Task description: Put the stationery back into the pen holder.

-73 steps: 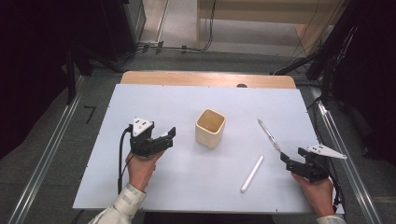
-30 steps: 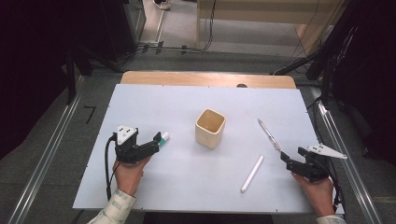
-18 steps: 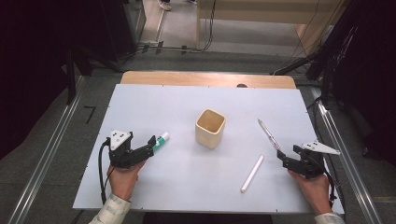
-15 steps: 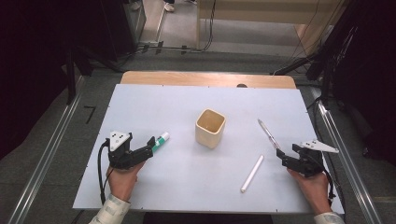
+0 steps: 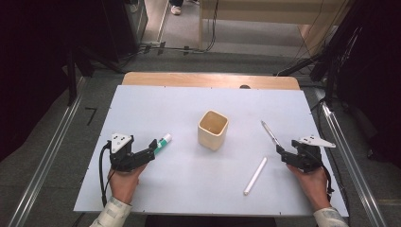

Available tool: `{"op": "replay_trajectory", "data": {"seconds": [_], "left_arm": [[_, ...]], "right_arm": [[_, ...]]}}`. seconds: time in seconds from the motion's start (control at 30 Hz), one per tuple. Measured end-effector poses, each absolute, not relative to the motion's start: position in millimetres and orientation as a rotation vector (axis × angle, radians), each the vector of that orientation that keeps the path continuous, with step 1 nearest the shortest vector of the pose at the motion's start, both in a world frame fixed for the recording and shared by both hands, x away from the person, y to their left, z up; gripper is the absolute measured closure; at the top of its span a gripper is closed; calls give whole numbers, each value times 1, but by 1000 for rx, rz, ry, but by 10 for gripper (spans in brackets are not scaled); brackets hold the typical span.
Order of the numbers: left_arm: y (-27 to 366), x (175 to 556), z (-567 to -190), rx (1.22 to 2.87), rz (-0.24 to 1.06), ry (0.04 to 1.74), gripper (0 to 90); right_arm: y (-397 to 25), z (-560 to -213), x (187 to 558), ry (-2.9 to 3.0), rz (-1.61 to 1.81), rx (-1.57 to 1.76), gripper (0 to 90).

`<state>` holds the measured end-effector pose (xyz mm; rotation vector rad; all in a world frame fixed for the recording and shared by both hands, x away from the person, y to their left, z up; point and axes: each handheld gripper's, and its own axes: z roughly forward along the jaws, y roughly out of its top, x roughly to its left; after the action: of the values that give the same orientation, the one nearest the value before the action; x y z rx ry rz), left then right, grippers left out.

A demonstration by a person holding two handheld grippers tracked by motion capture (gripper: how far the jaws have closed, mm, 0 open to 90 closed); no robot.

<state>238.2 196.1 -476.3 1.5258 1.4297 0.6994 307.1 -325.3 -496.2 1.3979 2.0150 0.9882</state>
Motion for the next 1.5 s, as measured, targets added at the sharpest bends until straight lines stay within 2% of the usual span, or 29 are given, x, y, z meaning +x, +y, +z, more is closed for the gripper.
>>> {"op": "replay_trajectory", "data": {"seconds": [0.27,0.5,1.5], "left_arm": [[196,238,-477,1524,702,1428,140],[196,239,-477,1524,700,1429,140],[195,239,-478,1530,689,1427,141]], "right_arm": [[-324,-496,321,2013,999,1406,358],[-320,-496,331,2027,957,1413,360],[-311,-504,360,2099,934,1435,564]]}}
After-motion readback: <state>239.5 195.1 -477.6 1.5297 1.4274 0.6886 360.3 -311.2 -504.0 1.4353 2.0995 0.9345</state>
